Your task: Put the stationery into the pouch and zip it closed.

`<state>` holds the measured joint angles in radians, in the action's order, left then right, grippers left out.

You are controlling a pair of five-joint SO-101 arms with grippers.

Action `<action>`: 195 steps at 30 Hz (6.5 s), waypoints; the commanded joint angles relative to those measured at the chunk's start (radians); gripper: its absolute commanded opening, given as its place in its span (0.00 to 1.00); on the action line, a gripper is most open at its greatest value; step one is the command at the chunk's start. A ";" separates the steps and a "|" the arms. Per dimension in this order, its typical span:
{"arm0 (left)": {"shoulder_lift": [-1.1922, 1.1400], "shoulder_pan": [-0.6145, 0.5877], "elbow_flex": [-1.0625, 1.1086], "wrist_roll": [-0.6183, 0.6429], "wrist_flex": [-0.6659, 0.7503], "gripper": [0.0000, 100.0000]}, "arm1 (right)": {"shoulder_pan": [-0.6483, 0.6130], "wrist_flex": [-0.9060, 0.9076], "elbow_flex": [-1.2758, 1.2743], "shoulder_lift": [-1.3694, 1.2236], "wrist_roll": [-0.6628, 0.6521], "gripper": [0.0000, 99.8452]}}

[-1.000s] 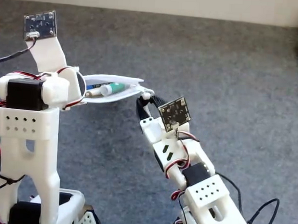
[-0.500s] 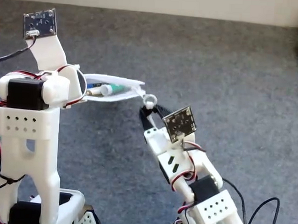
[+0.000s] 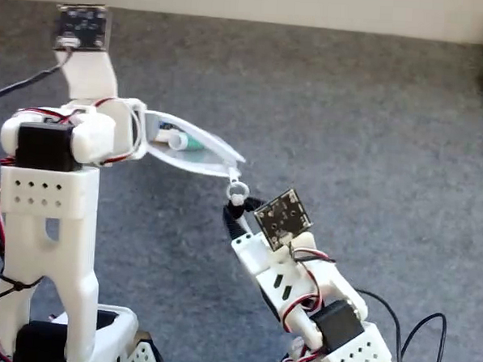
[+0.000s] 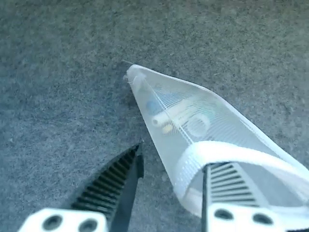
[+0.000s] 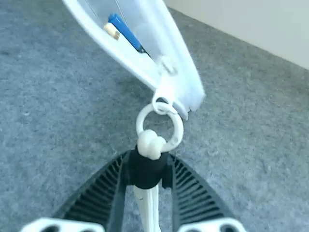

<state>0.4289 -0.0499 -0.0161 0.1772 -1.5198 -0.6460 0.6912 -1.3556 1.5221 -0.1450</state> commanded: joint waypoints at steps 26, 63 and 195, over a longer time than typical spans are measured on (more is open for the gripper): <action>0.010 0.542 -0.008 -0.341 0.147 0.20 | -0.127 0.005 -0.073 0.036 -0.054 0.00; 0.021 0.338 -0.018 -0.339 0.041 0.20 | 0.084 0.005 -0.042 0.050 -0.046 0.00; 0.573 0.746 1.027 -0.422 0.884 0.01 | 0.153 0.584 0.484 0.317 0.011 0.00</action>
<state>0.9766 0.6820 1.0165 -0.2447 -0.6605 -0.5493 1.3280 -0.9106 1.8320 -0.1450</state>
